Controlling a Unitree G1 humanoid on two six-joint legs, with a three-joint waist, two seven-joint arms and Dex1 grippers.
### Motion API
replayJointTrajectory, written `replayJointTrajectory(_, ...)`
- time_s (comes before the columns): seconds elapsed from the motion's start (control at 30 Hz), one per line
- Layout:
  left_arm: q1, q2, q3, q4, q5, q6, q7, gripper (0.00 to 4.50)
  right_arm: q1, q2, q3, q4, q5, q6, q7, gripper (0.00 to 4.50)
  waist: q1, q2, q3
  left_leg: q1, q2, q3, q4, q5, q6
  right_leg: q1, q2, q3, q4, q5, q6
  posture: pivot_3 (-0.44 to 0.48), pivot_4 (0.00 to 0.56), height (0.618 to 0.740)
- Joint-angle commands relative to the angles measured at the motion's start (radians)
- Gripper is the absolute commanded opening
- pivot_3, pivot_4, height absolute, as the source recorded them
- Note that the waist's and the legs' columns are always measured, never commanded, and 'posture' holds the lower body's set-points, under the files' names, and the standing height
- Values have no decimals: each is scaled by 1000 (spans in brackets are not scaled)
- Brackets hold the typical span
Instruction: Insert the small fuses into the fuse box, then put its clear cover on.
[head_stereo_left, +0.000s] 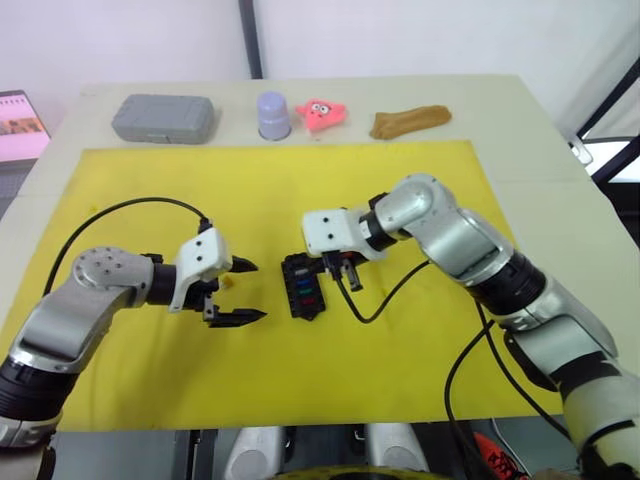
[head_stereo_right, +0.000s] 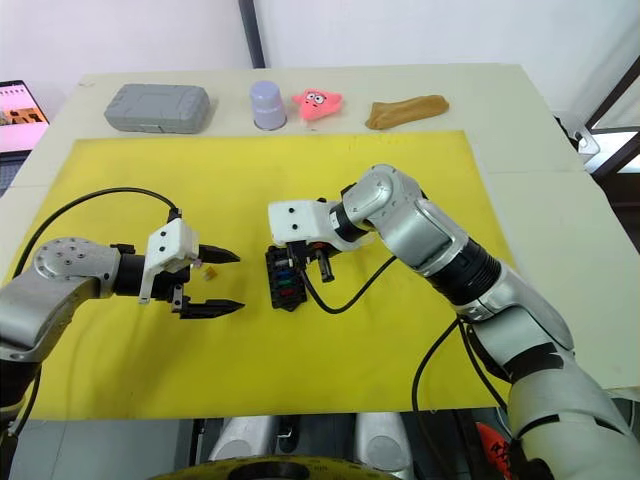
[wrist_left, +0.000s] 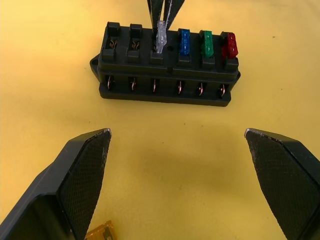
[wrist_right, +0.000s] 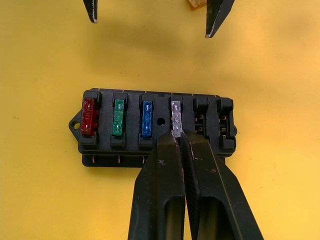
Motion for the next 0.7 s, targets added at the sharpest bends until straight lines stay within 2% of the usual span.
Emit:
replayJointTrajectory(0.03,3,1,5,-31,-9,5,2,4485,5,12,6,3,-20,-9,1,0,0,0,0,0,0,0,0,0,0,0,0,0,0,0,0,0,150,731)
replayJointTrajectory(0.63,0,-1,-1,-25,-1,1,-4,4485,-6,16,-17,-16,-3,20,12,0,0,0,0,0,0,0,0,0,0,0,0,0,0,0,0,0,150,731)
replayJointTrajectory(0.7,-1,-1,-1,-25,-2,1,-4,4500,-4,17,-17,-17,-5,20,9,677,0,0,0,0,0,0,0,0,0,0,0,0,0,0,0,0,150,731)
